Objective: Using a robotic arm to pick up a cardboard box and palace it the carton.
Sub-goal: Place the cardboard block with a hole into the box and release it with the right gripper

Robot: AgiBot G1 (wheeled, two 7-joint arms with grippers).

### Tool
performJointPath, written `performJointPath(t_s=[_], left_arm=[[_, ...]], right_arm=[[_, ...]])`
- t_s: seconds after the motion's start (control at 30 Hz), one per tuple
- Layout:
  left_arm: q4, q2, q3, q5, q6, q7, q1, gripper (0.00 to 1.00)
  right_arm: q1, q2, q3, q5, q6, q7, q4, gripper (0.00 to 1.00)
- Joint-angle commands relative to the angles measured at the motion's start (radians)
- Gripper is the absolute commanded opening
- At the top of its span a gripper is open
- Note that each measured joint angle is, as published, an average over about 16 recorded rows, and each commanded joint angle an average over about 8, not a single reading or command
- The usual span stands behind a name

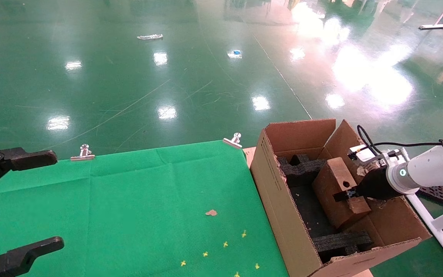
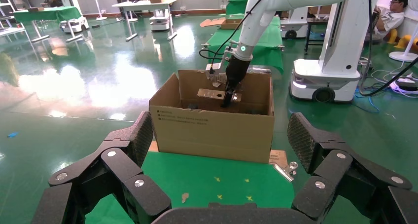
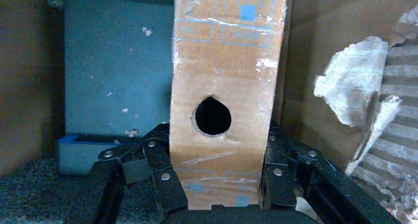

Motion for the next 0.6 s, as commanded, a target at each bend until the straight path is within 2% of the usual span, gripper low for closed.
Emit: performJointPath(t_s=[0.03,0.6], left_arm=[[0.0,0.0,0.0,0.0,0.0,0.0,0.0,1.0],[0.0,0.0,0.001,-0.001,0.0,0.001,0.0,1.0]], right_arm=[[0.004,-0.002,-0.001,-0.001,-0.009,-0.001,-0.008,1.0],[0.031,-0.015,0.001,-0.002,-0.03,-0.026,-0.048,1.0]])
